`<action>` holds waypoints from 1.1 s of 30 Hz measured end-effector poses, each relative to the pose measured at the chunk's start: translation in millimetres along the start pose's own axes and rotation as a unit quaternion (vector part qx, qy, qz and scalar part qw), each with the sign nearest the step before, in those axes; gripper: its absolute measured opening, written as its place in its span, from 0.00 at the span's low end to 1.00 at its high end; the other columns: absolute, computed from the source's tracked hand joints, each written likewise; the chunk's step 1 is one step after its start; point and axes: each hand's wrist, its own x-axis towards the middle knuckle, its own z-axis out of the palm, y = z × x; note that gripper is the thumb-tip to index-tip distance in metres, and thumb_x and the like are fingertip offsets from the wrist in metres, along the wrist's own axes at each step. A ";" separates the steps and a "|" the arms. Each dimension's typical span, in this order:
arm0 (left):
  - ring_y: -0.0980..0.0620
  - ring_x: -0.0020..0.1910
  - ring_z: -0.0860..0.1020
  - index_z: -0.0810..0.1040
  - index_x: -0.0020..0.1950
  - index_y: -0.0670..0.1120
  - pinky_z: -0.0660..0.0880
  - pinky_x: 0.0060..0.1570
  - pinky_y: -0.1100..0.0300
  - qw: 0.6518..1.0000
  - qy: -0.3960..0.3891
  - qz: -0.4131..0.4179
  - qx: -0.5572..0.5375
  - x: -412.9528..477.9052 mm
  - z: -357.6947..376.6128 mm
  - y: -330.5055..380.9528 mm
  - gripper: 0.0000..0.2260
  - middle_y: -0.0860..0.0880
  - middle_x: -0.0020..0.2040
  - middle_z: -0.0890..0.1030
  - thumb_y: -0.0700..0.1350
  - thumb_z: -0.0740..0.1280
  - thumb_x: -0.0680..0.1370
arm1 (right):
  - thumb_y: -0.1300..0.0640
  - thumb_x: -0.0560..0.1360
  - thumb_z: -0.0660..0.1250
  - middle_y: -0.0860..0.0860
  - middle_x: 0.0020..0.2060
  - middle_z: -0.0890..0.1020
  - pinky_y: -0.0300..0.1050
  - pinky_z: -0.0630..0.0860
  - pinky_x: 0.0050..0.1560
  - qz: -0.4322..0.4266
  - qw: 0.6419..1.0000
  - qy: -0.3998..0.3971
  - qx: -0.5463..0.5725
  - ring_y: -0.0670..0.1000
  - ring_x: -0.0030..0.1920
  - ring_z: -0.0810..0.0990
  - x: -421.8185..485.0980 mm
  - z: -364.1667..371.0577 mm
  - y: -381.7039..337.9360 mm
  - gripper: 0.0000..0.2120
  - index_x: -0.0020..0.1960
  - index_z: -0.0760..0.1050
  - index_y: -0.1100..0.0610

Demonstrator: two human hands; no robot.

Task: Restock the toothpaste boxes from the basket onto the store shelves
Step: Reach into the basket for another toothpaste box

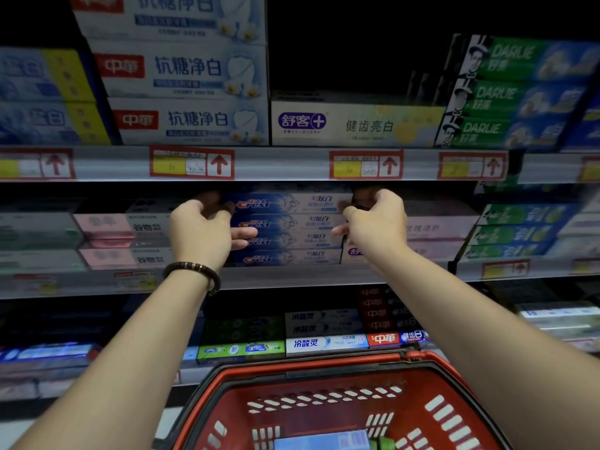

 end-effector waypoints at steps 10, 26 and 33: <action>0.44 0.37 0.87 0.76 0.61 0.41 0.81 0.27 0.59 1.000 0.005 0.003 0.002 -0.7 -0.3 -3.1 0.07 0.43 0.55 0.83 0.36 0.65 0.83 | 0.65 0.79 0.69 0.56 0.48 0.86 0.51 0.80 0.34 0.013 1.000 -0.003 0.024 0.56 0.33 0.88 2.0 -0.8 6.1 0.06 0.52 0.75 0.57; 0.46 0.34 0.87 0.72 0.75 0.39 0.81 0.29 0.56 0.996 0.041 0.009 0.078 4.6 2.1 -19.1 0.23 0.41 0.79 0.67 0.34 0.70 0.81 | 0.66 0.77 0.73 0.54 0.39 0.86 0.46 0.82 0.31 -0.034 0.993 0.042 -0.108 0.44 0.29 0.86 -6.0 -7.6 5.0 0.04 0.47 0.80 0.60; 0.46 0.32 0.87 0.78 0.63 0.38 0.83 0.30 0.54 0.995 0.052 0.019 0.084 -0.7 1.1 -14.1 0.12 0.42 0.74 0.72 0.33 0.71 0.79 | 0.67 0.76 0.72 0.53 0.36 0.86 0.43 0.82 0.33 -0.048 0.991 0.041 -0.120 0.44 0.28 0.85 -9.4 -9.2 1.9 0.06 0.44 0.80 0.57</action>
